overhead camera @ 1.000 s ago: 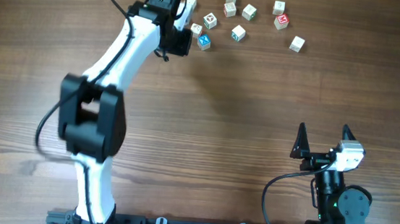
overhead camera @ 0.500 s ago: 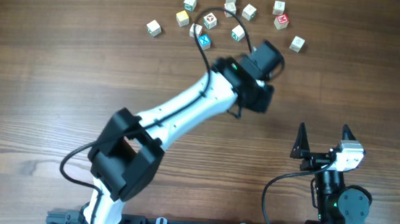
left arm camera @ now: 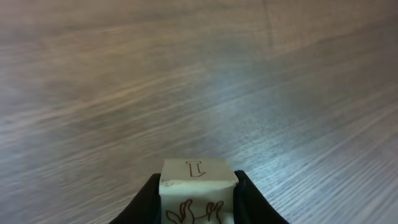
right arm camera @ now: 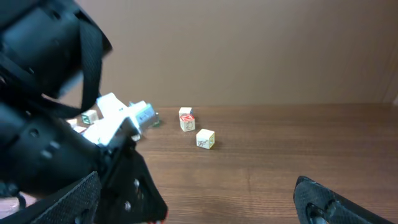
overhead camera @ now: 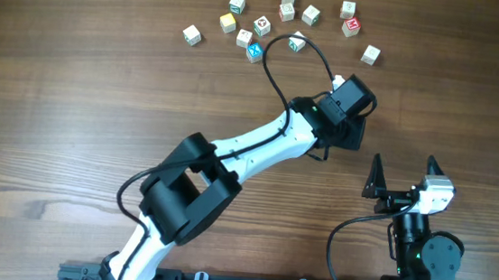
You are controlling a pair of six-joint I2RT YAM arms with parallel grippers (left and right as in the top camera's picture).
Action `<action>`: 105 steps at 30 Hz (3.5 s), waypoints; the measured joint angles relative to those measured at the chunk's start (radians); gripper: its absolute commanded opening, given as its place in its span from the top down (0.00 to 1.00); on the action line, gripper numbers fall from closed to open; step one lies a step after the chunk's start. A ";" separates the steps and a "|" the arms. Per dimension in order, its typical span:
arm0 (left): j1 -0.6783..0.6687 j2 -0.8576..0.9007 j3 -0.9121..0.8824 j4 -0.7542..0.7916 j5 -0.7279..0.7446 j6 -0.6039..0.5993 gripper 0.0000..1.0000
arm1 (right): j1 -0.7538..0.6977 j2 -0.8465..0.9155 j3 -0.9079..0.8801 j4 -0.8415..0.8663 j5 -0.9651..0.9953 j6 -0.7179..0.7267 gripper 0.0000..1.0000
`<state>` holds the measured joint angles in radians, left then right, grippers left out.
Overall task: Form a tower
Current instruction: 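Carry the white block right and set it down on the open table, then move the left gripper back to the cluster and grasp the blue X block, then carry the blue X block and stack it on the white block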
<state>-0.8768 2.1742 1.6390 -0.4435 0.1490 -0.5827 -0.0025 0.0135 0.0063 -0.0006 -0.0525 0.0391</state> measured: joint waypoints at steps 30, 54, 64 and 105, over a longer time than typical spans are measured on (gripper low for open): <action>0.192 -0.053 -0.002 0.031 0.059 0.198 0.00 | 0.000 0.000 0.000 0.000 0.000 0.000 0.00; 0.491 0.132 0.022 0.202 -0.115 0.124 0.30 | 0.000 0.000 0.000 0.000 0.000 0.000 0.00; 0.491 0.145 0.028 0.196 -0.134 0.106 0.83 | 0.000 0.000 0.000 0.000 0.000 0.000 0.00; 0.013 0.012 0.020 0.002 -0.023 0.537 0.76 | 0.000 0.000 0.000 0.000 0.000 0.000 0.00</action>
<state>-0.8642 2.1864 1.6592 -0.4416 0.1257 -0.0456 -0.0025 0.0135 0.0063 -0.0006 -0.0525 0.0391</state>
